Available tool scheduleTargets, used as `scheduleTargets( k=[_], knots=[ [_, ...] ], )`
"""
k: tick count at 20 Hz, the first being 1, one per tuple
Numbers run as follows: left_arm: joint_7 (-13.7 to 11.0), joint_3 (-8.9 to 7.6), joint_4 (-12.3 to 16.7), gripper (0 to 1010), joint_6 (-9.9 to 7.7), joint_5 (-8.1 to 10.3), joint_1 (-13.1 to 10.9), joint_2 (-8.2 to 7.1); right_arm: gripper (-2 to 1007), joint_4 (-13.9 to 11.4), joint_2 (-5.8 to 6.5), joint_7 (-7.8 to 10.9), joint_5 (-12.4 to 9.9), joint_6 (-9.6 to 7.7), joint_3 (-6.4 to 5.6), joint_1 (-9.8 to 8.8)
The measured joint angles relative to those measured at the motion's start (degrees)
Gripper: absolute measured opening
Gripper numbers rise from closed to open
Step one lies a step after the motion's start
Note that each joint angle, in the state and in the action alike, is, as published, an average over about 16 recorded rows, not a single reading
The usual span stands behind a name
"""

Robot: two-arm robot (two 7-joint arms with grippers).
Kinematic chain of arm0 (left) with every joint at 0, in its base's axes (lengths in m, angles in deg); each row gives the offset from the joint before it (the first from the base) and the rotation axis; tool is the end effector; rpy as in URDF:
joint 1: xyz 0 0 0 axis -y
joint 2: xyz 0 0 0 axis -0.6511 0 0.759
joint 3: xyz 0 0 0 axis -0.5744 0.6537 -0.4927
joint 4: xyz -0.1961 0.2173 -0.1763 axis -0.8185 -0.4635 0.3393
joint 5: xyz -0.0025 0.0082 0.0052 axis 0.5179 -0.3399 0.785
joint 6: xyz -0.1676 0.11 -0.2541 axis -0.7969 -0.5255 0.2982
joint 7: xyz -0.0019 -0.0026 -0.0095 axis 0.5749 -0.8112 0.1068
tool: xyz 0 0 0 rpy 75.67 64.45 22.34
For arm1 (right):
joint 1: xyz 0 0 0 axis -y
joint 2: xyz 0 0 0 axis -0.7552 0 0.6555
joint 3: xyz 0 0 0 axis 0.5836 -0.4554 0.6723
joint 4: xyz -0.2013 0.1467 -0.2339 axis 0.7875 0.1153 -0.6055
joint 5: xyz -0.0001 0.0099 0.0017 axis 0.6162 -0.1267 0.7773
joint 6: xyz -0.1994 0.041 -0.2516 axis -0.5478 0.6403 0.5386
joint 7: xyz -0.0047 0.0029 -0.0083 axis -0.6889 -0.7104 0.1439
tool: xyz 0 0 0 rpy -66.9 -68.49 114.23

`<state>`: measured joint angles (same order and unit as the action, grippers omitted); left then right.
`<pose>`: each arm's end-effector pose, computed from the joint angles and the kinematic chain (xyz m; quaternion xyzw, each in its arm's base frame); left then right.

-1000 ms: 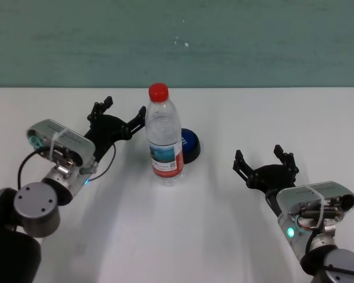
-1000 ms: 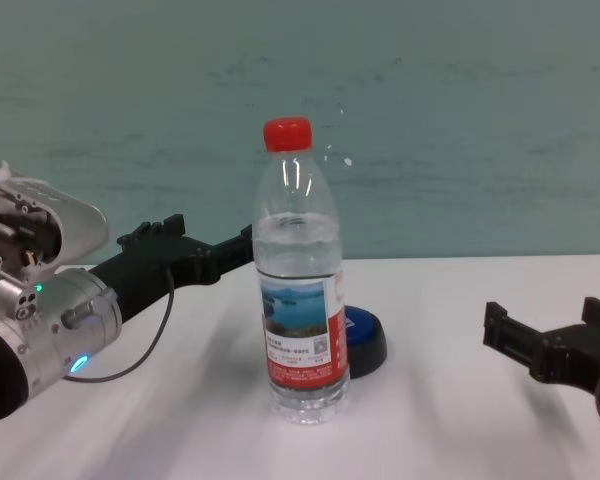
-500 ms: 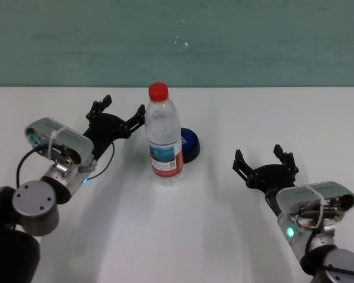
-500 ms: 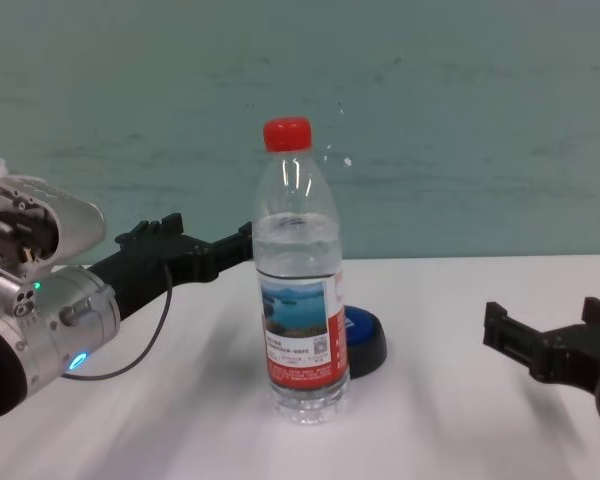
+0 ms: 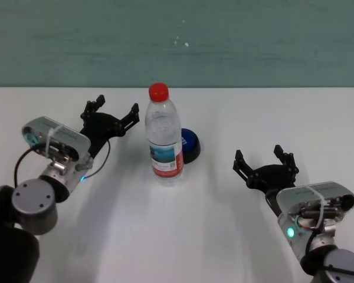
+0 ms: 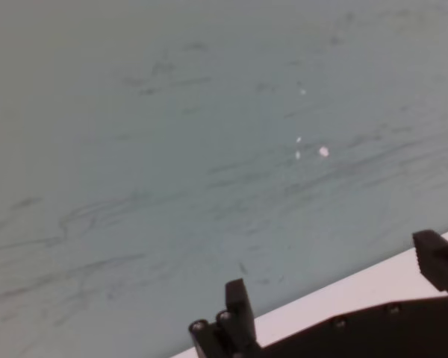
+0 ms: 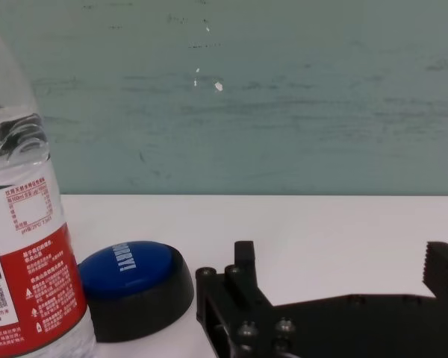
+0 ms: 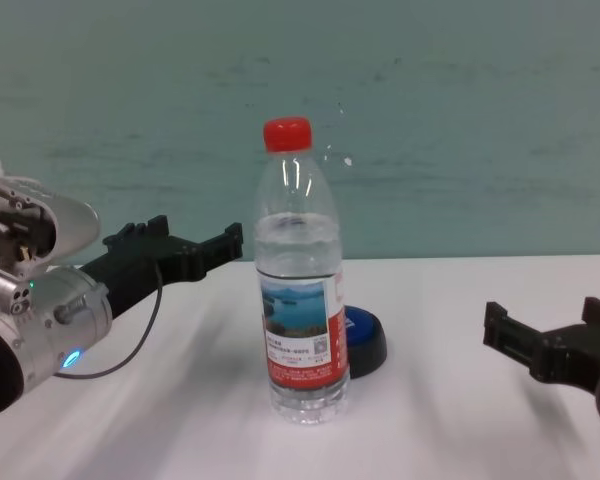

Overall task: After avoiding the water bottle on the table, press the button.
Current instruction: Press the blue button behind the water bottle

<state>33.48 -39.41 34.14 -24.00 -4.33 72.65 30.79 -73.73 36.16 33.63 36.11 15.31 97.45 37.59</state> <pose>0.4681 0.0264 -0.3669 0.0479 -0.1286 0.5452 0.8270 0.3115 0.0353 -0.3584 0.0183 0.0179 -0.6312 0.7752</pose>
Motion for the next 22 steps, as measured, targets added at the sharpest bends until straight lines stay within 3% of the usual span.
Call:
scheduleTargets(
  k=[10,22],
  knots=[
    [0.74,-1.99,0.78,1010,-1.42,0.74,-0.36,-0.40,1004,0.00,0.00,0.00,0.00,0.00,0.00,0.00],
    [0.81,-6.13,8.73,1010,-5.29,4.20,-5.45,-2.24,1004,0.00,0.00,0.00,0.00,0.00,0.00,0.00]
  ],
)
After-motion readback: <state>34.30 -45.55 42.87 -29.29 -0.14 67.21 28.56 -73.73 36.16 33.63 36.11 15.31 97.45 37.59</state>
